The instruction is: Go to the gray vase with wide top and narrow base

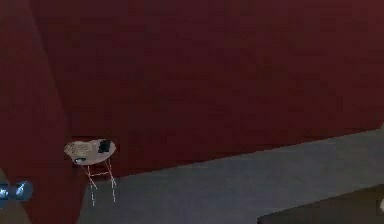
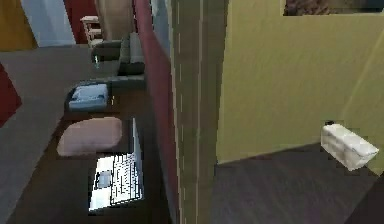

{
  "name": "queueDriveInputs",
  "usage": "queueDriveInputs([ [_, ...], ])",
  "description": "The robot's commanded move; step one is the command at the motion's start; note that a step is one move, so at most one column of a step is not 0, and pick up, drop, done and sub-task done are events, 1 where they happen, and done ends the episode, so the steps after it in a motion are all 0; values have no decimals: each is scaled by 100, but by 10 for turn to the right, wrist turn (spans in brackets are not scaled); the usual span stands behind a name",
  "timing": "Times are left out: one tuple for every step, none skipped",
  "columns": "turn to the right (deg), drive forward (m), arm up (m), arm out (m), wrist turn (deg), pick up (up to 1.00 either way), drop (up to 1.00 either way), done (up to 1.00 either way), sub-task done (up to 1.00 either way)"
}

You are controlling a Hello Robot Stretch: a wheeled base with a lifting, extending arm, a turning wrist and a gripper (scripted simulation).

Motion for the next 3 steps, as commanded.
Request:
queueDriveInputs([
  [0,95,0,0,0,0,0,0,0],
  [450,0,0,0,0,0,0,0,0],
  [210,0,0,0,0,0,0,0,0],
])
